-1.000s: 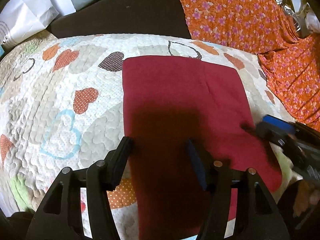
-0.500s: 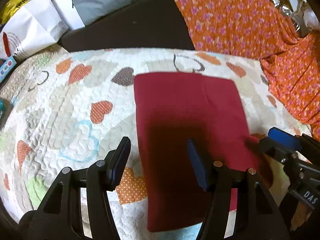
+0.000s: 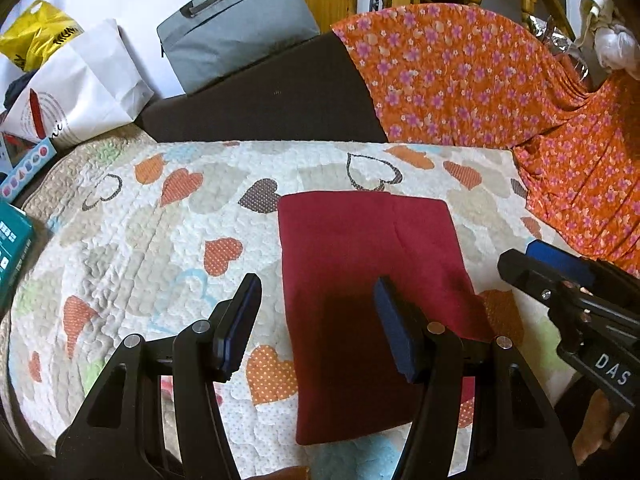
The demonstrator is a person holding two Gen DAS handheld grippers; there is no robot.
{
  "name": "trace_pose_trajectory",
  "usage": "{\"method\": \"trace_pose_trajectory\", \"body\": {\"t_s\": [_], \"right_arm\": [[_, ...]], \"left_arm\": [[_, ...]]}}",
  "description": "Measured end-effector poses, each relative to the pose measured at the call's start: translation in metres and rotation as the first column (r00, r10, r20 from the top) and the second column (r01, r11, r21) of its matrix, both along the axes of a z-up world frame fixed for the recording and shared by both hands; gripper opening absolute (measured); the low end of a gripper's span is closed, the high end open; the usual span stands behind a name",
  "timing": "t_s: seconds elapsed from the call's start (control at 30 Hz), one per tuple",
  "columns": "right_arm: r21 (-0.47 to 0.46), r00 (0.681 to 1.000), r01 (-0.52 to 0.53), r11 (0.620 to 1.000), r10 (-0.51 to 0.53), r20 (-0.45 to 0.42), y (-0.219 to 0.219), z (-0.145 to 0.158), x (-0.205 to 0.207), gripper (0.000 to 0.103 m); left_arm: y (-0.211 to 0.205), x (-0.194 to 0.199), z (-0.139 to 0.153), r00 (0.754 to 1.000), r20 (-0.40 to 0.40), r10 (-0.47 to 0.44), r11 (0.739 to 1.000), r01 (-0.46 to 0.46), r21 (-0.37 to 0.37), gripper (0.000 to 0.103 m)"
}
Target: Fold small clothes
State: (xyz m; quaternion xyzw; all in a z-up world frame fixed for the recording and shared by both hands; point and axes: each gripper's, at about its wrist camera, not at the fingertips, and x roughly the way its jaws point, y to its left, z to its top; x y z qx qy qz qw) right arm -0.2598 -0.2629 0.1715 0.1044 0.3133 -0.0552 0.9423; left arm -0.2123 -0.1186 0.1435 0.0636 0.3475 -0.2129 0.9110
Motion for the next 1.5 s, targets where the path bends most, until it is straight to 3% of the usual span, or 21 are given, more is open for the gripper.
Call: {"method": "trace_pose_trajectory", "body": {"t_s": [1.5], "right_arm": [[0.018, 0.999, -0.028, 0.999, 0.029, -0.046, 0.011, -0.013, 0.008, 0.042]], "left_arm": [[0.005, -0.002, -0.004, 1.000, 0.014, 0.021, 1.000, -0.021, 0.017, 0.059]]}}
